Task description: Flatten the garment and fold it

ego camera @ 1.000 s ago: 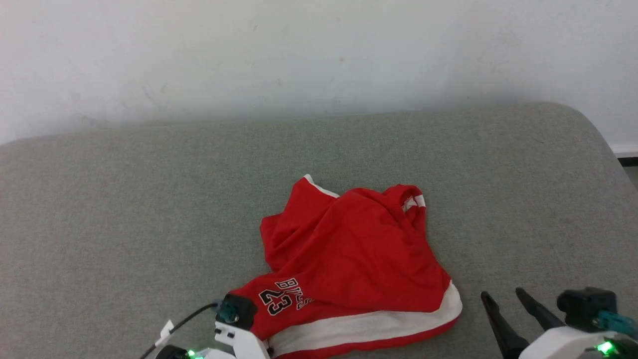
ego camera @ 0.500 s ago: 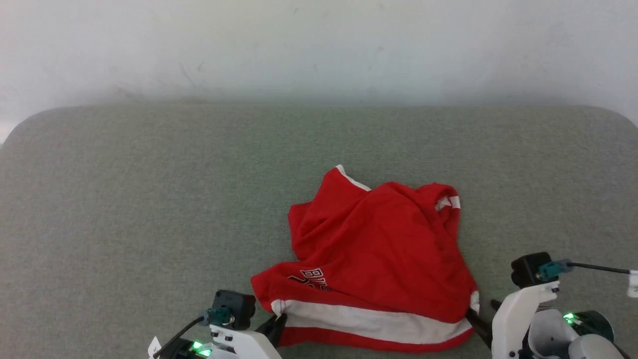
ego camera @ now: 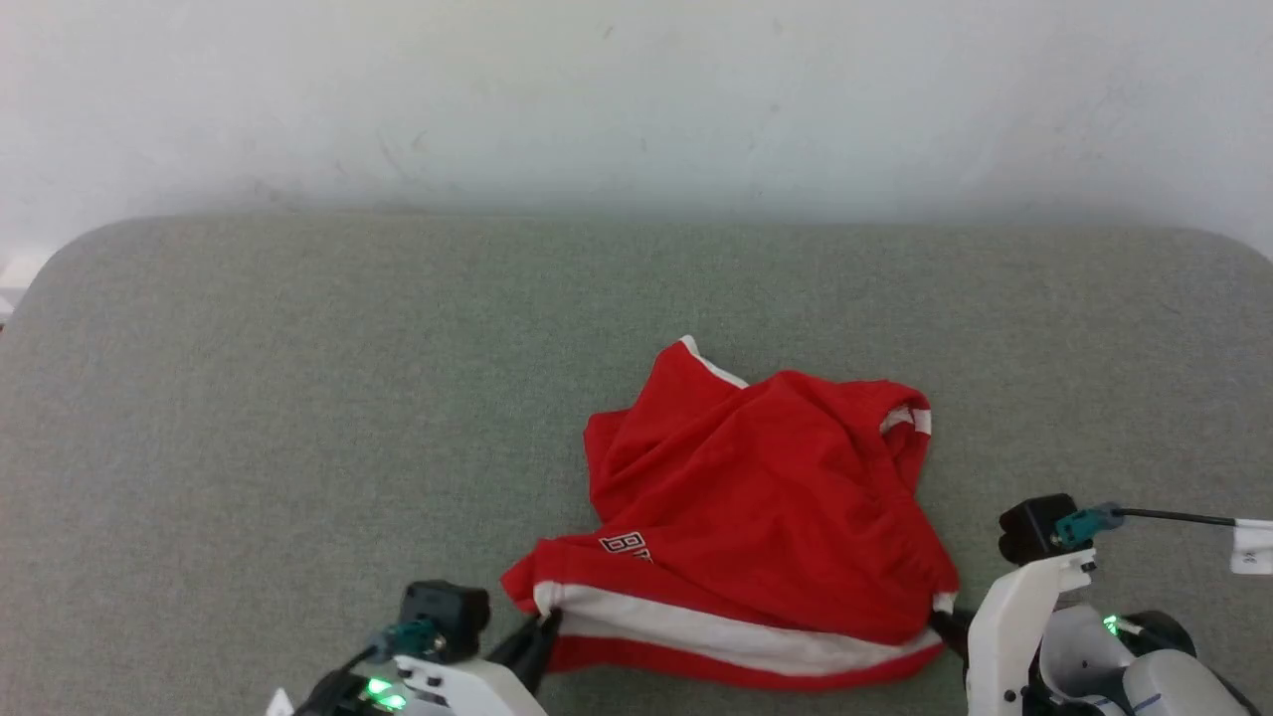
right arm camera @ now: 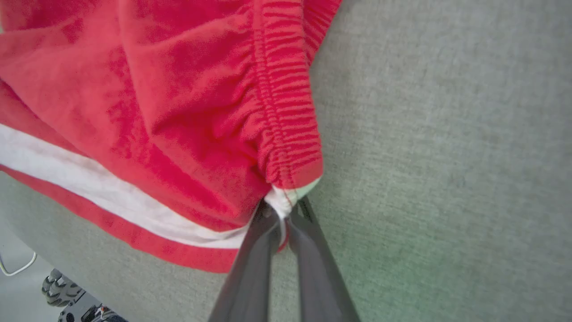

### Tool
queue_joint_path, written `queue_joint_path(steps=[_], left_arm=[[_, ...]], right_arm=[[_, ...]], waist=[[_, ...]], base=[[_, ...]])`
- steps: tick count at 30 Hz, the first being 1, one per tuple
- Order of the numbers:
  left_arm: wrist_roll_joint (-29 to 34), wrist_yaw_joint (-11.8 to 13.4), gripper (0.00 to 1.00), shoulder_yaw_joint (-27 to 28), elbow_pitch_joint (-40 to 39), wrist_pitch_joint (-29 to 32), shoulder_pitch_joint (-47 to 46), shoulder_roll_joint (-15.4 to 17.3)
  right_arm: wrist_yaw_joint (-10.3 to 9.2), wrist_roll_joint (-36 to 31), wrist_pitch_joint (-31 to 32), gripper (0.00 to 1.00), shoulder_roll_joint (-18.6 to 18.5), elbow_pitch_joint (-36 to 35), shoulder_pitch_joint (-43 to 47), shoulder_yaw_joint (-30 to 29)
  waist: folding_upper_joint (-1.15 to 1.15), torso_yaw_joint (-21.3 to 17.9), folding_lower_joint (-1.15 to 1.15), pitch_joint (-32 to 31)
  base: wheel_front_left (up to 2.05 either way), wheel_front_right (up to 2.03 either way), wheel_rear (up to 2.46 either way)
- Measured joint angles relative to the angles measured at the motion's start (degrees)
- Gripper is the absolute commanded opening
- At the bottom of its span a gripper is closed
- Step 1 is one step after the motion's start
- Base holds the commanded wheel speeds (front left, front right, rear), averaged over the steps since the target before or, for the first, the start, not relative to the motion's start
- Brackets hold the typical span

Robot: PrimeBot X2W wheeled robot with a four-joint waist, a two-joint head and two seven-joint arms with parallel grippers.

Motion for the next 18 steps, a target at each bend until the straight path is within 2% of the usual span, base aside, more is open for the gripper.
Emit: queue_joint_path(steps=[5,11,14,18], left_arm=[[0.5,1.5,0.00,4.1,-5.0,-3.9,0.1,2.0],[2.9,2.4,0.00,10.1,-12.6,-7.7,-6.5,5.2],[3.2,2.2,0.00,12.3,-14.0,-8.8,-13.1,5.8],[2.1,-0.1,0.00,14.2,-10.9,-10.1,-23.5,5.7]], right_arm=[[0.00,-2.8,-3.0,0.00,-1.8,-13.3,2.0,-1.8],[0.01,-6.6,-0.8,0.00,-2.0,-30.2,0.6,-5.6],[0.02,-6.8,0.6,0.00,-1.7,-33.6,-4.2,-6.8],[0.02,-5.3,1.0,0.00,-1.3,-31.8,-14.3,-7.4]], waist=[[0.00,-0.9,0.00,-2.1],[0.00,-2.7,-0.01,-4.0],[0.00,-3.5,-0.01,-4.2],[0.00,-4.1,-0.01,-3.0]], base=[[0.00,0.00,0.00],[0.00,0.00,0.00],[0.00,0.00,0.00],[0.00,0.00,0.00]])
